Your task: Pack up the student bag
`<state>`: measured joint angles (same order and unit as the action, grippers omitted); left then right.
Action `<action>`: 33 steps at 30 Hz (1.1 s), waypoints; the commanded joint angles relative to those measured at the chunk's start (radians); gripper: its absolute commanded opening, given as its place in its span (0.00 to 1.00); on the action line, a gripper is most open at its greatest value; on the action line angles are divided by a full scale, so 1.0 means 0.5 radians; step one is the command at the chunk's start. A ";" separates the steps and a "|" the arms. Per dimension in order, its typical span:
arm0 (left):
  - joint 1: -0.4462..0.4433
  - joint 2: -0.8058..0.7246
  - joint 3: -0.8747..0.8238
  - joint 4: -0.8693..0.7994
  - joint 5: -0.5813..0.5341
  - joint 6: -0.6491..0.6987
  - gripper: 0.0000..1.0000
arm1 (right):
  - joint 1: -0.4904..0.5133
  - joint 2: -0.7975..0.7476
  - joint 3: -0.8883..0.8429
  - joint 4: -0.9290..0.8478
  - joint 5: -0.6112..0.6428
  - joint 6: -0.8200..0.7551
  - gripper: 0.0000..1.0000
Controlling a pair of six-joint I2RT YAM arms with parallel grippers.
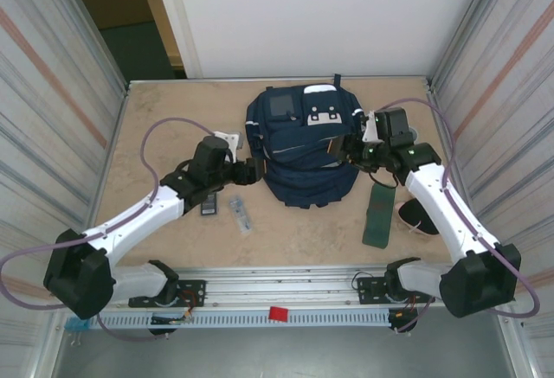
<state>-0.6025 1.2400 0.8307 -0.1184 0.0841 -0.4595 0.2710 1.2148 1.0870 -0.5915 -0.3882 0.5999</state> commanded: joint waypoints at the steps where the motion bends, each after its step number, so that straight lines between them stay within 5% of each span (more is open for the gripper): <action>1: -0.013 0.083 0.074 0.117 0.050 0.040 0.75 | 0.019 0.131 0.058 0.126 -0.055 -0.146 0.59; 14: -0.075 0.498 0.324 0.140 0.154 0.040 0.75 | 0.069 0.618 -0.298 0.784 -0.047 0.053 0.54; 20: -0.183 0.569 0.425 0.083 0.126 -0.037 0.76 | 0.027 0.398 -0.143 0.369 -0.028 -0.111 0.57; 27: -0.462 0.812 0.713 0.198 0.238 -0.092 0.75 | -0.469 -0.256 -0.190 -0.224 -0.061 -0.230 0.67; 33: -0.604 1.271 1.065 0.279 0.416 -0.136 0.75 | -0.946 -0.504 -0.473 -0.459 -0.037 -0.246 0.71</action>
<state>-0.8875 1.7935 1.3029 -0.0010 0.2317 -0.5076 -0.1497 0.9688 0.9291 -0.6701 -0.4149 0.5030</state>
